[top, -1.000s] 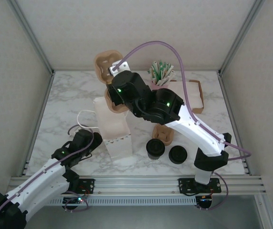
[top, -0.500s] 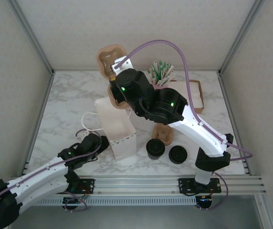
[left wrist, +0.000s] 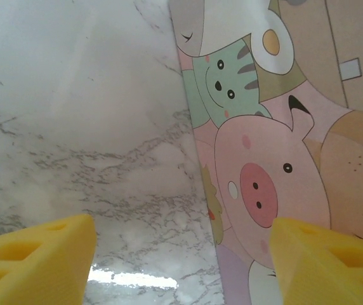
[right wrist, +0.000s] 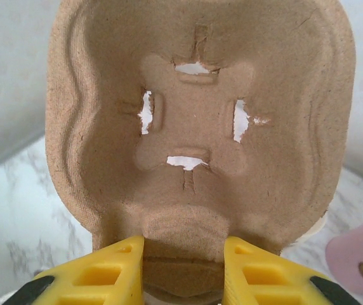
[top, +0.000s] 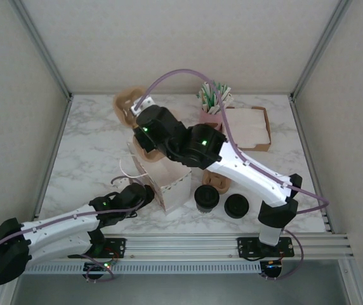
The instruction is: Pack the takeout coffee
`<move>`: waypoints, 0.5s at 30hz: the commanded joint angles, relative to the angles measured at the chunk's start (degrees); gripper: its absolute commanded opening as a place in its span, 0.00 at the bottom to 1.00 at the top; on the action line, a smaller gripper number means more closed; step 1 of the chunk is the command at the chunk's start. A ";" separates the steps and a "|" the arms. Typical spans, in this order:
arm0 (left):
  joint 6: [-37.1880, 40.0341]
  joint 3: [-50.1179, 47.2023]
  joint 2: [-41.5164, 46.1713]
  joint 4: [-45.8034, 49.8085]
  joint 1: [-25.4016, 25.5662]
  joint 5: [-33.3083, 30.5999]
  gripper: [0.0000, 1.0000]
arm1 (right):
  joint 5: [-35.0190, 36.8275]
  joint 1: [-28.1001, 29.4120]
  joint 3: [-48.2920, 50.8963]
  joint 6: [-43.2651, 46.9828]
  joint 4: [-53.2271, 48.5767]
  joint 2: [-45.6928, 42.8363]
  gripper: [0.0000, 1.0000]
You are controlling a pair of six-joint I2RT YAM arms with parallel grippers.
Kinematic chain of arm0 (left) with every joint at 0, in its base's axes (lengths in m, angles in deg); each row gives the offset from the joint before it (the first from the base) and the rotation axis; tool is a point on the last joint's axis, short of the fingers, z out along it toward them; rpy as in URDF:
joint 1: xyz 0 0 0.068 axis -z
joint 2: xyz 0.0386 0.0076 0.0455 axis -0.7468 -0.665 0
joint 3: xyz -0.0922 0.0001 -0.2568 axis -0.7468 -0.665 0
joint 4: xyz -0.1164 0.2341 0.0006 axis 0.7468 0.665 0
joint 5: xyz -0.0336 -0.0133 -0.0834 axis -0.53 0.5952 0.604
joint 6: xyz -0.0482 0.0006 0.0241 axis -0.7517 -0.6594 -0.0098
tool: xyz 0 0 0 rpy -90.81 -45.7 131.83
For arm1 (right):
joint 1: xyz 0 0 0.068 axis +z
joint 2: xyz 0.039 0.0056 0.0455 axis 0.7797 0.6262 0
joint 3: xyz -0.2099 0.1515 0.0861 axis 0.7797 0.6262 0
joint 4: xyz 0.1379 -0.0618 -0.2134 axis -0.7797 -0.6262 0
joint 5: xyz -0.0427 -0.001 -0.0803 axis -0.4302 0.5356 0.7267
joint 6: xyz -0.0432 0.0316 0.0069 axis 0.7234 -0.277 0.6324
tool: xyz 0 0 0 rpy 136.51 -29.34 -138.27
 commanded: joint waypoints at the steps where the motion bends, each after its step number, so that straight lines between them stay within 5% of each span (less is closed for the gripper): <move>1: 0.01 3.36 0.62 1.80 1.08 -3.50 0.74 | -3.60 -1.11 3.96 -0.12 3.16 -2.13 0.29; 15: 11.39 11.72 17.06 26.20 1.02 -11.60 0.84 | -9.36 -3.16 18.30 -0.47 7.92 -8.22 0.29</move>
